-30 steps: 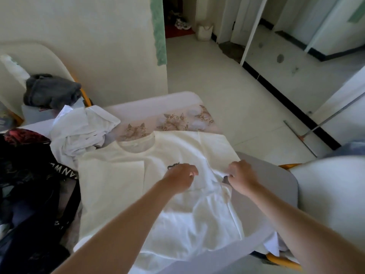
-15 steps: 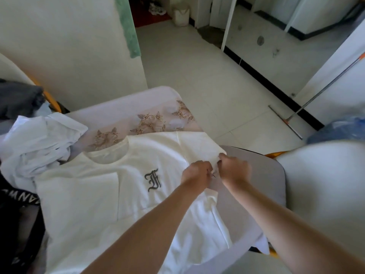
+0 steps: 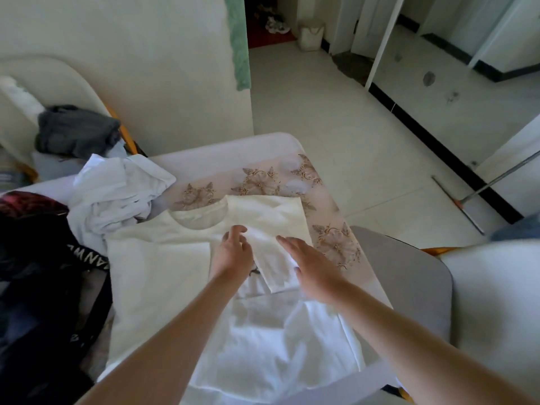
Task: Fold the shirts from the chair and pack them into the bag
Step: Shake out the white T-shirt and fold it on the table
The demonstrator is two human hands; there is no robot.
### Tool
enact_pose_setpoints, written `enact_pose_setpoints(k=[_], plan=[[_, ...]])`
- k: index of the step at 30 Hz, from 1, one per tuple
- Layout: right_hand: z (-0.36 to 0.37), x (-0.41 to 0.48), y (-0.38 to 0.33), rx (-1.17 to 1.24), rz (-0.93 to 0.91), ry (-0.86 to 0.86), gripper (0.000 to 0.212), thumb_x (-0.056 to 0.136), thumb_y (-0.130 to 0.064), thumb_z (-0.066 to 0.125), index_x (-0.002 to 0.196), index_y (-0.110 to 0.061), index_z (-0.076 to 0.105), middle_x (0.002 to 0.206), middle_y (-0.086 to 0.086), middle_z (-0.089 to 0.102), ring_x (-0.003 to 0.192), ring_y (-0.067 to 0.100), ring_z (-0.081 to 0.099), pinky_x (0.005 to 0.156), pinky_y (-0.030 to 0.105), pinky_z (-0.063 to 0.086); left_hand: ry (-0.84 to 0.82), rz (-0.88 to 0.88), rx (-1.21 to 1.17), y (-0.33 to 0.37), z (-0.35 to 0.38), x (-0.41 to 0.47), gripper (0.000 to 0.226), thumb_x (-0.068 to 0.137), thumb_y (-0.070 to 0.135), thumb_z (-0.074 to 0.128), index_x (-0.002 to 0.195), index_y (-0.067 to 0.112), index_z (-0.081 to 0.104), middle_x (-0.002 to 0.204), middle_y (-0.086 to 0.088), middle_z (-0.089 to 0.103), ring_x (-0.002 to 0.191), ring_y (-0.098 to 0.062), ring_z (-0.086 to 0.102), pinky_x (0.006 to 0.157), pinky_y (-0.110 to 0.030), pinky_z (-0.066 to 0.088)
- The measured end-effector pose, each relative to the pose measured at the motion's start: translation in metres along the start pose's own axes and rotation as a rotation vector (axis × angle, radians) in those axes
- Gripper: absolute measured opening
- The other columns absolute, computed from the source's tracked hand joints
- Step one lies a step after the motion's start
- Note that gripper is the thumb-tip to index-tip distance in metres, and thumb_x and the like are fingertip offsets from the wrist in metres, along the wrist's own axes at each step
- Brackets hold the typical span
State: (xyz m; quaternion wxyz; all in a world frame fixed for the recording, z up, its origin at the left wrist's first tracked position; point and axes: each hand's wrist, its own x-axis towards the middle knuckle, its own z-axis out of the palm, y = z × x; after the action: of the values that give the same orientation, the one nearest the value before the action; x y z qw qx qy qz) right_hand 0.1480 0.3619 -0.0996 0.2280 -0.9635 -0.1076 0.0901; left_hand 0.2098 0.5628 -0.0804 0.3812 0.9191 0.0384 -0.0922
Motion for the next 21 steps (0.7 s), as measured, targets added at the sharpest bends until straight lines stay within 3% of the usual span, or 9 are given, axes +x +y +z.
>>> enact_pose_setpoints(k=[2, 4, 6, 8, 11, 14, 16, 18, 21], plan=[[0.003, 0.001, 0.013, -0.128, 0.061, 0.022, 0.059, 0.094, -0.006, 0.052, 0.146, -0.032, 0.043, 0.154, -0.002, 0.036, 0.136, 0.024, 0.043, 0.108, 0.039, 0.034, -0.037, 0.106, 0.146, 0.005, 0.007, 0.003, 0.041, 0.096, 0.013, 0.042, 0.133, 0.029, 0.048, 0.13, -0.001, 0.051, 0.112, -0.02, 0.054, 0.083, -0.031, 0.046], [0.007, -0.001, 0.024, -0.2, 0.015, -0.013, 0.036, 0.091, -0.016, 0.062, 0.126, -0.025, 0.063, 0.145, 0.0, 0.048, 0.134, 0.025, 0.045, 0.103, 0.043, 0.035, -0.094, 0.302, 0.379, 0.012, 0.017, 0.012, 0.046, 0.099, 0.02, 0.044, 0.143, 0.033, 0.041, 0.145, 0.0, 0.04, 0.132, -0.022, 0.04, 0.099, -0.037, 0.042], [0.011, -0.004, 0.032, -0.232, -0.044, -0.006, 0.041, 0.076, -0.022, 0.08, 0.114, -0.025, 0.069, 0.133, 0.003, 0.057, 0.124, 0.028, 0.056, 0.094, 0.046, 0.045, -0.252, 0.475, 0.649, 0.013, 0.028, 0.026, 0.053, 0.102, 0.033, 0.041, 0.152, 0.036, 0.026, 0.161, 0.001, 0.018, 0.147, -0.022, 0.018, 0.115, -0.04, 0.026], [0.012, -0.005, 0.04, -0.261, -0.046, 0.011, 0.051, 0.068, -0.031, 0.086, 0.116, -0.026, 0.068, 0.135, 0.006, 0.057, 0.123, 0.03, 0.057, 0.094, 0.048, 0.048, -0.439, 0.468, 0.851, 0.007, 0.036, 0.04, 0.063, 0.103, 0.044, 0.036, 0.157, 0.034, 0.005, 0.165, 0.0, -0.008, 0.152, -0.023, -0.002, 0.121, -0.043, 0.012], [0.011, -0.006, 0.046, -0.207, -0.01, -0.045, 0.058, 0.087, -0.041, 0.069, 0.141, -0.028, 0.05, 0.16, 0.003, 0.031, 0.147, 0.026, 0.029, 0.113, 0.048, 0.03, -0.534, 0.377, 0.919, -0.003, 0.037, 0.052, 0.07, 0.102, 0.053, 0.031, 0.156, 0.035, -0.01, 0.161, 0.001, -0.026, 0.15, -0.023, -0.017, 0.122, -0.048, 0.002], [0.013, -0.007, 0.05, -0.199, 0.001, -0.055, 0.055, 0.09, -0.038, 0.065, 0.142, -0.029, 0.049, 0.161, 0.004, 0.029, 0.148, 0.027, 0.026, 0.115, 0.048, 0.027, -0.445, 0.389, 0.828, -0.01, 0.034, 0.044, 0.071, 0.101, 0.049, 0.039, 0.158, 0.03, 0.001, 0.164, -0.002, -0.016, 0.151, -0.026, -0.009, 0.122, -0.045, 0.006], [0.013, -0.01, 0.048, -0.167, 0.021, 0.002, 0.043, 0.087, -0.032, 0.066, 0.129, -0.026, 0.059, 0.147, 0.004, 0.045, 0.137, 0.029, 0.039, 0.111, 0.049, 0.035, -0.279, 0.452, 0.67, -0.019, 0.03, 0.026, 0.062, 0.096, 0.034, 0.053, 0.152, 0.026, 0.028, 0.161, -0.004, 0.015, 0.147, -0.027, 0.018, 0.117, -0.041, 0.023], [0.013, -0.016, 0.043, -0.146, 0.01, 0.104, 0.024, 0.084, -0.032, 0.057, 0.106, -0.027, 0.064, 0.116, -0.004, 0.053, 0.117, 0.025, 0.049, 0.103, 0.048, 0.042, -0.113, 0.531, 0.534, -0.031, 0.021, 0.002, 0.045, 0.086, 0.017, 0.062, 0.13, 0.024, 0.054, 0.133, 0.001, 0.047, 0.121, -0.023, 0.046, 0.098, -0.037, 0.04], [0.015, -0.032, 0.033, -0.186, -0.049, 0.099, 0.016, 0.076, -0.031, 0.054, 0.09, -0.027, 0.062, 0.097, -0.008, 0.049, 0.099, 0.022, 0.055, 0.087, 0.041, 0.048, -0.101, 0.558, 0.445, -0.06, 0.004, -0.037, 0.026, 0.08, 0.018, 0.061, 0.105, 0.024, 0.059, 0.103, 0.006, 0.054, 0.096, -0.02, 0.055, 0.082, -0.035, 0.047]])
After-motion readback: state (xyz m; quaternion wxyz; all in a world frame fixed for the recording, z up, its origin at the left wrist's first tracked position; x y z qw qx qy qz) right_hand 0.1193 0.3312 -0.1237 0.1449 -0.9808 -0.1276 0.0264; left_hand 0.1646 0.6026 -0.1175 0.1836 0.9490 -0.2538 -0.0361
